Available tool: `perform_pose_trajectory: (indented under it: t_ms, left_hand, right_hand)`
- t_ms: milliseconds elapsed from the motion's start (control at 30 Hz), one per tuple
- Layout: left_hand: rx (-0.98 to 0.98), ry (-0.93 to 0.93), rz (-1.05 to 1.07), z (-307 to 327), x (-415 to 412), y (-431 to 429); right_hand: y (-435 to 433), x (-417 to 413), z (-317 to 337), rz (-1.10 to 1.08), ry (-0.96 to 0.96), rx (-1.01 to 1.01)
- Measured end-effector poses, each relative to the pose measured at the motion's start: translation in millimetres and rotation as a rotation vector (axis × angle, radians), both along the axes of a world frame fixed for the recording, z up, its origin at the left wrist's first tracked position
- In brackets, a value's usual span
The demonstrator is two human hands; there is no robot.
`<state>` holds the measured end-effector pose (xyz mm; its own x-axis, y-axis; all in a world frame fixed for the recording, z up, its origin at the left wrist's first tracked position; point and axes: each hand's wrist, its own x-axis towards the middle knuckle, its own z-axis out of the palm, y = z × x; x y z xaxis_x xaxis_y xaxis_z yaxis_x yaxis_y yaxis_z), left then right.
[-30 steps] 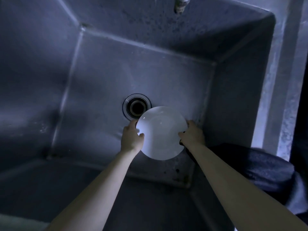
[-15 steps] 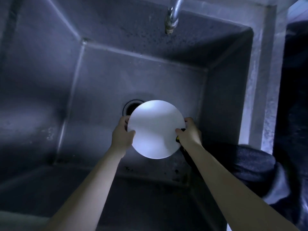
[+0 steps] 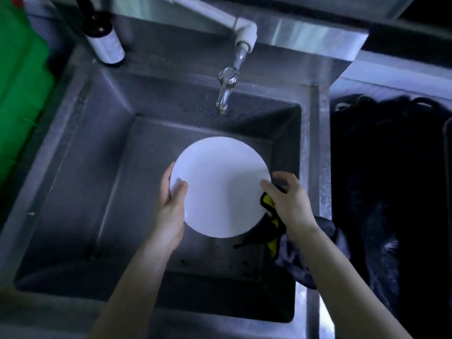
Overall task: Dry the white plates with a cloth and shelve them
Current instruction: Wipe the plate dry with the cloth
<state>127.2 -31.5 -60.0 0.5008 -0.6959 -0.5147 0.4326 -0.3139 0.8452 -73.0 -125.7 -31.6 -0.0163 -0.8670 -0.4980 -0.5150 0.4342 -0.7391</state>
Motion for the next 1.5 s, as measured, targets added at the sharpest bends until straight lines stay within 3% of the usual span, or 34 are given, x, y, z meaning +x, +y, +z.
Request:
perform_pose_trajectory:
  t_ms: [100,200,500,667,733,833,867,1100,1233,1367,1500]
  left_hand:
    - [-0.049,-0.029,0.019,24.2,-8.0,0.1]
    - [-0.077,-0.054,0.023,43.2,-16.9,3.5]
    - [-0.177,-0.146,-0.108,104.5,-57.6,-0.9]
    - [-0.246,-0.119,-0.094,132.2,-65.6,-5.7]
    - [-0.301,-0.117,-0.095,143.2,-64.1,-6.0]
    - [-0.314,-0.091,-0.062,153.1,-57.5,-2.2]
    - [-0.309,-0.078,-0.032,153.6,-54.1,-0.7]
    - [-0.339,-0.036,0.054,165.3,-35.2,-3.6]
    - [-0.366,-0.030,0.022,167.0,-31.3,-7.4]
    - [-0.418,-0.074,-0.020,174.9,-32.9,-6.1]
    - [-0.432,-0.085,0.013,178.9,-26.5,-4.9]
  right_hand:
    - [-3.2,-5.6,44.8,0.020,0.100,-0.135]
    - [-9.8,-10.4,96.7,0.028,0.076,-0.277]
    - [-19.5,2.9,236.6,0.126,-0.509,-0.406]
    - [-17.9,23.9,245.9,0.197,-0.666,-0.447]
    - [-11.8,25.4,227.8,0.415,-0.535,-0.373]
    - [-8.2,7.8,196.9,0.801,0.189,-0.645]
    - [-4.8,0.0,189.8,0.828,0.278,-0.740]
    - [42.5,-11.6,158.2,0.929,0.378,-1.191]
    - [53.8,6.1,159.0,1.035,0.248,-1.206]
    - [47.2,37.4,167.8,1.004,0.131,-1.177]
    - [22.4,45.9,175.8,1.009,0.233,-1.051]
